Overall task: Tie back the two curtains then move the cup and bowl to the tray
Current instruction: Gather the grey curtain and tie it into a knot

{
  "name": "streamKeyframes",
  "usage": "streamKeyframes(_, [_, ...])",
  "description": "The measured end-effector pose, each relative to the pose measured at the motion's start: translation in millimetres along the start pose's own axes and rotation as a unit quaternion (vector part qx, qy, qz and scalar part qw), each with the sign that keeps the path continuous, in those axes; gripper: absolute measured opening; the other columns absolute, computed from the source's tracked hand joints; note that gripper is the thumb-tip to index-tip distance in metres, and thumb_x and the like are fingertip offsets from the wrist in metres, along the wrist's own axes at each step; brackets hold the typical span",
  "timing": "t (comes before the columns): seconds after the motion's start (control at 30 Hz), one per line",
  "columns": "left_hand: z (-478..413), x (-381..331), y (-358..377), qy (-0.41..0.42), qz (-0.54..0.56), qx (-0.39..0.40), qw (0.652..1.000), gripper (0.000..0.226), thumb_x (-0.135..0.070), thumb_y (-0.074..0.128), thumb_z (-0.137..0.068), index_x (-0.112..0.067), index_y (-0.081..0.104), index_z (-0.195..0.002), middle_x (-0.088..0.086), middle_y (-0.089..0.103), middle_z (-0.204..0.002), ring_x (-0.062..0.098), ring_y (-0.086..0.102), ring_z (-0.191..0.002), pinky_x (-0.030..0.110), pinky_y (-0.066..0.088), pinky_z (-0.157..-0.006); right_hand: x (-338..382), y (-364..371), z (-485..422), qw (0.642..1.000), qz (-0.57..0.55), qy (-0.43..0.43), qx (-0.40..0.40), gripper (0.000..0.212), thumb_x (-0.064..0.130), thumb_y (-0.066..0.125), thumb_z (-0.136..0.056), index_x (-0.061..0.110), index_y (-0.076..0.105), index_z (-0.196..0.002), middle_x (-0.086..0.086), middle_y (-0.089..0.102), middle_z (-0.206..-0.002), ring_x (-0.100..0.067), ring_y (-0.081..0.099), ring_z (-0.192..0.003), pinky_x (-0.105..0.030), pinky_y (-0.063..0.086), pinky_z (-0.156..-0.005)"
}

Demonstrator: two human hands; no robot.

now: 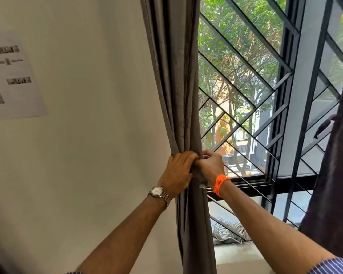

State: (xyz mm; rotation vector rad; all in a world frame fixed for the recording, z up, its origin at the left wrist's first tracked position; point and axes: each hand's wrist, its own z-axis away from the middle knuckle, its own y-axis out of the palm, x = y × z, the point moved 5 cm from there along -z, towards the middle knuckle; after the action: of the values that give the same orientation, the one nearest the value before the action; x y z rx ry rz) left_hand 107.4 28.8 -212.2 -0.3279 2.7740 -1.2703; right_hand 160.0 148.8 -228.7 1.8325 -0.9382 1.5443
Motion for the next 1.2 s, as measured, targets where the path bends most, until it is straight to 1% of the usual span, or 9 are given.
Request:
streamKeyframes(0.17, [-23.2, 0.9, -13.0, -0.021, 0.008, 0.04, 0.999, 0.018, -0.014, 0.065, -0.082, -0.015, 0.063, -0.1, 0.003, 0.064, -0.103, 0.024, 0.058, -0.096, 0.035, 0.047, -0.082, -2.1, -8.6, 14.6, 0.939, -0.285, 0.105, 0.163, 0.039, 0.004, 0.055, -0.07, -0.005, 0.067, -0.106, -0.018, 0.066, -0.091, -0.032, 0.062, -0.082, -0.035, 0.051, -0.065])
streamKeyframes(0.27, [-23.5, -14.9, -23.3, 0.104, -0.033, -0.014, 0.994, 0.013, -0.019, 0.066, -0.084, -0.014, 0.067, -0.097, 0.005, 0.064, -0.107, 0.021, 0.058, -0.09, 0.035, 0.055, -0.067, 0.5, -23.0, 23.3, 0.91, -0.36, 0.131, 0.159, 0.053, -0.002, 0.039, -0.075, -0.011, 0.054, -0.124, -0.022, 0.064, -0.105, -0.036, 0.064, -0.089, -0.036, 0.057, -0.068])
streamKeyframes(0.37, [-27.4, -43.0, -28.9, 0.265, -0.087, -0.075, 0.957, 0.019, -0.025, 0.068, -0.085, -0.014, 0.069, -0.101, 0.007, 0.063, -0.125, 0.018, 0.057, -0.09, 0.022, 0.045, -0.059, 40.9, -25.0, 72.0, 0.941, -0.255, 0.001, 0.221, 0.033, 0.002, 0.061, -0.088, -0.028, 0.054, -0.099, -0.036, 0.067, -0.083, -0.02, 0.073, -0.085, -0.01, 0.053, -0.077])
streamKeyframes(0.43, [-35.2, -51.1, -28.5, 0.288, -0.101, -0.054, 0.951, 0.02, -0.025, 0.067, -0.086, -0.016, 0.068, -0.103, 0.003, 0.067, -0.116, 0.017, 0.056, -0.086, 0.024, 0.045, -0.058, 41.7, -27.3, 79.7, 0.949, -0.257, 0.087, 0.164, 0.028, -0.004, 0.063, -0.086, -0.014, 0.052, -0.062, -0.02, 0.054, -0.036, 0.0, 0.058, -0.035, -0.004, 0.044, -0.043])
streamKeyframes(0.5, [-41.1, -47.9, -29.9, 0.253, -0.094, -0.046, 0.962, 0.022, -0.025, 0.07, -0.085, -0.02, 0.064, -0.105, -0.002, 0.069, -0.098, 0.016, 0.057, -0.079, 0.026, 0.046, -0.053, 18.9, -40.4, 52.2, 0.963, -0.252, 0.055, 0.072, 0.022, -0.015, 0.045, -0.092, -0.011, 0.055, -0.072, -0.025, 0.063, -0.061, -0.01, 0.067, -0.053, -0.011, 0.051, -0.048])
streamKeyframes(0.63, [-45.3, -34.8, -34.0, 0.198, -0.108, -0.01, 0.974, 0.014, -0.034, 0.06, -0.091, -0.025, 0.063, -0.101, -0.007, 0.066, -0.088, 0.014, 0.06, -0.077, 0.025, 0.045, -0.053, 1.1, -37.7, 28.2, 0.975, -0.219, 0.005, 0.029, 0.021, -0.015, 0.066, -0.078, 0.003, 0.069, -0.089, -0.019, 0.067, -0.088, -0.034, 0.064, -0.091, -0.045, 0.055, -0.088])
streamKeyframes(0.73, [-46.8, -26.2, -35.4, 0.177, -0.116, 0.007, 0.977, 0.028, -0.041, 0.04, -0.094, -0.026, 0.063, -0.098, -0.007, 0.066, -0.083, 0.015, 0.06, -0.073, 0.026, 0.042, -0.051, 2.8, -48.2, 26.1, 0.967, -0.253, 0.01, 0.005, 0.015, -0.012, 0.063, -0.083, -0.001, 0.066, -0.093, -0.026, 0.068, -0.098, -0.037, 0.068, -0.095, -0.049, 0.058, -0.084])
streamKeyframes(0.87, [-47.8, -20.1, -36.7, 0.172, -0.115, 0.025, 0.978, 0.03, -0.044, 0.044, -0.094, -0.026, 0.068, -0.098, -0.005, 0.069, -0.086, 0.018, 0.062, -0.076, 0.028, 0.047, -0.056, 11.1, -63.5, 15.3, 0.972, -0.234, 0.004, -0.032, 0.016, 0.005, 0.07, -0.084, 0.0, 0.066, -0.099, -0.027, 0.063, -0.117, -0.034, 0.069, -0.1, -0.046, 0.061, -0.072])
streamKeyframes(1.2, [-60.3, -11.6, -42.2, 0.04, -0.02, 0.048, 0.998, 0.04, -0.056, 0.068, -0.077, -0.03, 0.068, -0.108, -0.005, 0.073, -0.084, 0.016, 0.067, -0.074, 0.023, 0.046, -0.062, 90.8, -51.1, 21.7, 0.958, 0.066, -0.266, 0.086, 0.016, 0.008, 0.08, -0.074, 0.016, 0.076, -0.088, 0.0, 0.075, -0.084, -0.011, 0.069, -0.077, -0.027, 0.057, -0.075])
